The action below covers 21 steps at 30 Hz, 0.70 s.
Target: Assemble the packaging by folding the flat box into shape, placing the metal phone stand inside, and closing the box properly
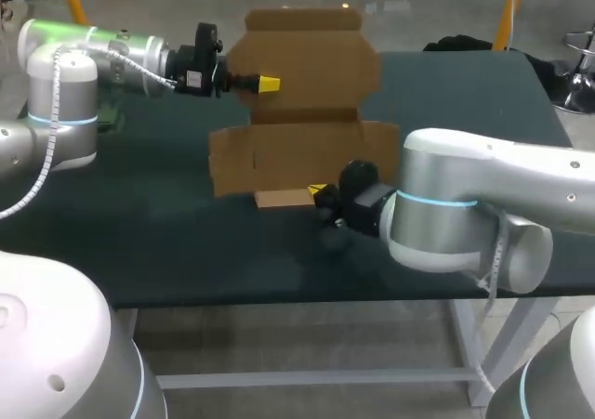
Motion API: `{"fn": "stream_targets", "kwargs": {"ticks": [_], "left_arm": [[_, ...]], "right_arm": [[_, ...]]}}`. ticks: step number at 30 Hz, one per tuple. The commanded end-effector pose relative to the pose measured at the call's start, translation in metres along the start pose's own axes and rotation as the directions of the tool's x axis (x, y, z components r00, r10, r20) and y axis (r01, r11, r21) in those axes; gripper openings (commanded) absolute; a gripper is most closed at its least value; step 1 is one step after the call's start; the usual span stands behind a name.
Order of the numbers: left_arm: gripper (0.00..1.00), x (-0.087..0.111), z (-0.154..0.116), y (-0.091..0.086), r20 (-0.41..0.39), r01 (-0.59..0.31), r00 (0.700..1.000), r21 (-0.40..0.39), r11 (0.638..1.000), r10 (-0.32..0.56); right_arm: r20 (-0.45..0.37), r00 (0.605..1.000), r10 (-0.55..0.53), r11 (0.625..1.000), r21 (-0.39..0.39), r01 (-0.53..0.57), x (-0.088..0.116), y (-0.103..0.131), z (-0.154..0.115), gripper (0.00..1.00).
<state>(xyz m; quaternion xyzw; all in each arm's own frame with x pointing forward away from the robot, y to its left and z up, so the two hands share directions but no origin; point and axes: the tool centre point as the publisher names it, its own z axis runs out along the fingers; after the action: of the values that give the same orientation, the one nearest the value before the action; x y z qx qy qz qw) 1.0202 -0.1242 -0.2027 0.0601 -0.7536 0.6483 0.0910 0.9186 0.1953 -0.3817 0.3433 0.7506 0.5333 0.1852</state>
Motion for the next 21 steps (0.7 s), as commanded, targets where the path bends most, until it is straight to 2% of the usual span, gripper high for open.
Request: {"fn": "stream_targets", "kwargs": {"ticks": [1,21], "left_arm": [[0.0,-0.001,-0.002,0.001,-0.006,0.0,1.0,-0.003,1.0,0.0],[0.0,-0.001,-0.002,0.001,-0.006,0.0,1.0,-0.003,1.0,0.0]], "right_arm": [[0.082,0.997,0.006,1.0,-0.011,-0.005,0.006,-0.008,0.016,0.0],[0.121,0.992,0.03,0.999,0.025,-0.033,-0.005,-0.027,0.04,0.0]]}}
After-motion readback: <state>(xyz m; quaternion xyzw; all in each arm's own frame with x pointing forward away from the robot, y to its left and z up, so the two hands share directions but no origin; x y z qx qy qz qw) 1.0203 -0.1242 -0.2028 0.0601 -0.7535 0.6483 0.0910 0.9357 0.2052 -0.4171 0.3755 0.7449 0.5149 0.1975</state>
